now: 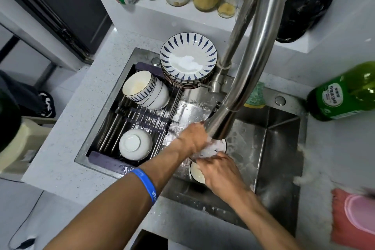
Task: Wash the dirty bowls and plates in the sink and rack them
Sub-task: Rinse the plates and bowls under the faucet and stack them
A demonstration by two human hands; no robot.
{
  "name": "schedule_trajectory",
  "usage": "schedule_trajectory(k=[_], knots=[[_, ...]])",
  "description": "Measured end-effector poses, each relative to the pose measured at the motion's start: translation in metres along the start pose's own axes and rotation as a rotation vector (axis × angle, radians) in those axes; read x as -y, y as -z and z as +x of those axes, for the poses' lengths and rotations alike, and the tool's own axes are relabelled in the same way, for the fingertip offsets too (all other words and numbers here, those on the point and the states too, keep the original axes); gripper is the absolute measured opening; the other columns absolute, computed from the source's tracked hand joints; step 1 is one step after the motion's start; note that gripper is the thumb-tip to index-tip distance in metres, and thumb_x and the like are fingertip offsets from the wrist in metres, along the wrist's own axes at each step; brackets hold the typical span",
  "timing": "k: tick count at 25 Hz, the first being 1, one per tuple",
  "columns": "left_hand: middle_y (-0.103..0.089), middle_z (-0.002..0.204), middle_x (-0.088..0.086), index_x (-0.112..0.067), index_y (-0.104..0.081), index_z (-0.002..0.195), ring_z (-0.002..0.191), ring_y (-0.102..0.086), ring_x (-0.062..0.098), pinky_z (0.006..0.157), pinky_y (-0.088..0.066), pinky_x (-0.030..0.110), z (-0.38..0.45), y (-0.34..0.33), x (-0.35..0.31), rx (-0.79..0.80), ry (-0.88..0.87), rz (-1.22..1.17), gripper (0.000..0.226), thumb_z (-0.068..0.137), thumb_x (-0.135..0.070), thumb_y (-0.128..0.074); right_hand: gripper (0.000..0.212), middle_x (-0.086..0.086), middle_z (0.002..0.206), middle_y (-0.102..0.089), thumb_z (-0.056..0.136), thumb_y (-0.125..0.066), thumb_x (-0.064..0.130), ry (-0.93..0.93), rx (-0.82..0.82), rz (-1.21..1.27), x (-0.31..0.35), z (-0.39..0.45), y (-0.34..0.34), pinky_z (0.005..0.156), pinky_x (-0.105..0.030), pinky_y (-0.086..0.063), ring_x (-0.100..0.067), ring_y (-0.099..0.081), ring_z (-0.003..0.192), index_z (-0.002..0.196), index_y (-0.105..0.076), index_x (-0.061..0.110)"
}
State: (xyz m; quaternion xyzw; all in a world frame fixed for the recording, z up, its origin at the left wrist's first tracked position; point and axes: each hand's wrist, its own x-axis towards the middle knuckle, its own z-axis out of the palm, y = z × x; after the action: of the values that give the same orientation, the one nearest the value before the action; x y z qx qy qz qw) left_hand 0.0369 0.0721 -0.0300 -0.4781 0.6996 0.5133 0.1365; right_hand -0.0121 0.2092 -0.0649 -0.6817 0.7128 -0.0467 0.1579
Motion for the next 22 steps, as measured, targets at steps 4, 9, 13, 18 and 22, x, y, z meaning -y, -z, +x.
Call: schedule_trajectory(k=[4, 9, 13, 18, 22], knots=[[-0.070, 0.097, 0.004, -0.016, -0.066, 0.098, 0.100, -0.065, 0.026, 0.090, -0.053, 0.033, 0.001, -0.004, 0.030, -0.046, 0.003, -0.415, 0.010, 0.092, -0.013, -0.058, 0.004, 0.002, 0.066, -0.070, 0.083, -0.069, 0.018, -0.157, -0.160, 0.079, 0.003, -0.003, 0.003, 0.063, -0.029, -0.047, -0.020, -0.065, 0.059, 0.085, -0.067, 0.022], [-0.046, 0.145, -0.006, -0.016, -0.052, 0.135, 0.136, -0.038, 0.010, 0.117, -0.028, 0.035, -0.037, -0.059, 0.033, -0.429, -0.231, -0.349, 0.033, 0.105, -0.024, -0.041, 0.014, -0.009, 0.076, -0.071, 0.092, -0.059, 0.003, -0.677, -0.395, 1.235, 0.019, 0.018, -0.005, 0.065, -0.032, -0.051, -0.017, -0.064, 0.070, 0.082, -0.068, 0.007], [-0.055, 0.080, 0.000, -0.024, -0.050, 0.098, 0.085, -0.054, 0.019, 0.095, -0.046, 0.036, -0.027, -0.002, -0.007, -0.064, -0.309, 0.057, 0.010, 0.099, -0.033, -0.053, 0.026, -0.003, 0.072, -0.072, 0.090, -0.054, -0.011, -0.922, -0.477, 1.765, 0.027, 0.017, 0.012, 0.063, -0.024, -0.052, -0.009, -0.066, 0.066, 0.076, -0.068, 0.005], [-0.070, 0.082, 0.009, -0.017, -0.068, 0.078, 0.071, -0.063, 0.022, 0.065, -0.050, 0.025, 0.015, 0.025, 0.010, 0.115, 0.064, -0.663, 0.025, 0.097, -0.025, -0.053, 0.029, -0.013, 0.114, -0.070, 0.088, -0.058, 0.011, -0.849, -0.498, 2.162, 0.017, 0.024, 0.014, 0.083, -0.041, -0.049, -0.026, -0.066, 0.099, 0.115, -0.068, 0.006], [-0.074, 0.107, 0.010, -0.018, -0.070, 0.113, 0.103, -0.070, 0.025, 0.080, -0.058, 0.033, -0.005, -0.032, 0.051, -0.140, 0.165, -1.306, 0.037, 0.098, -0.046, -0.051, 0.025, -0.012, 0.089, -0.063, 0.094, -0.043, -0.003, -1.045, -0.594, 2.206, 0.010, 0.044, 0.005, 0.044, -0.021, -0.045, -0.019, -0.061, 0.068, 0.109, -0.062, 0.003]])
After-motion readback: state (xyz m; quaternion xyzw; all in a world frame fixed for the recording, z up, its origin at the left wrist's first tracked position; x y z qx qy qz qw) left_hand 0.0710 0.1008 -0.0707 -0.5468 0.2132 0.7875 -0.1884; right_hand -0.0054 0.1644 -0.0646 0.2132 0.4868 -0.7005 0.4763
